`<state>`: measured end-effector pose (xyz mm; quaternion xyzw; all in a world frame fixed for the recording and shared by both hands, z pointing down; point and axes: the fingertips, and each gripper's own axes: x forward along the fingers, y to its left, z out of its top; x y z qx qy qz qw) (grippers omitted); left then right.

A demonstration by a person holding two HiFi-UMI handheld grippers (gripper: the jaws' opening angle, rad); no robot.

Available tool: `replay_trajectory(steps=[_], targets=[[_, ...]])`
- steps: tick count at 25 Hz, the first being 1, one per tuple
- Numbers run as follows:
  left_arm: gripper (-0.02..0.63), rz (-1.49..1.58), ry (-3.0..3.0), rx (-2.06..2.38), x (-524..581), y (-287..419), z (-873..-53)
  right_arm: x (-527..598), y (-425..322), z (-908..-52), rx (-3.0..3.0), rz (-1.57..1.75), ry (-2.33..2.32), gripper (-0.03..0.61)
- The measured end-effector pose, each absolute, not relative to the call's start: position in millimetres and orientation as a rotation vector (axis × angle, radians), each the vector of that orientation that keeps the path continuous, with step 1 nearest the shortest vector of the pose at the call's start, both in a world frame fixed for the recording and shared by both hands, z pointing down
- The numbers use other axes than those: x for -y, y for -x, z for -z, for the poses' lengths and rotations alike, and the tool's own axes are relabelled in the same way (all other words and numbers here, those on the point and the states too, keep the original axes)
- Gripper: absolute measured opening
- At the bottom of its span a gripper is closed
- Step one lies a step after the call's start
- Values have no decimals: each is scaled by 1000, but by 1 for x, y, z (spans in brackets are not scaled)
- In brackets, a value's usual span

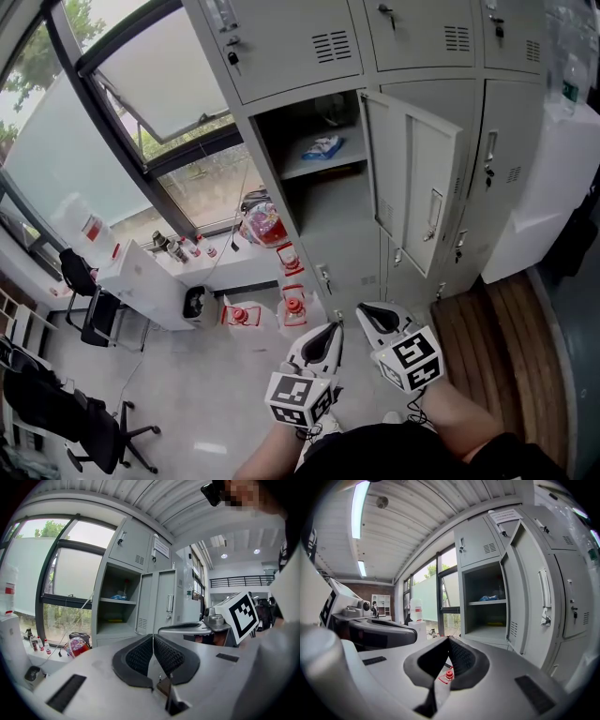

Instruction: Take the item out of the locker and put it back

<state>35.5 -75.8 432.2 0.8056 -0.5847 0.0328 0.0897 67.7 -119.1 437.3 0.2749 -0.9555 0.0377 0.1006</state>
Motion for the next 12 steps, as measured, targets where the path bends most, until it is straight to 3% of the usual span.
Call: replay_trajectory(steps=[12], targets=[[20, -100, -2384, 1742, 82, -26, -435, 126, -65, -442, 2817, -130, -826, 52]])
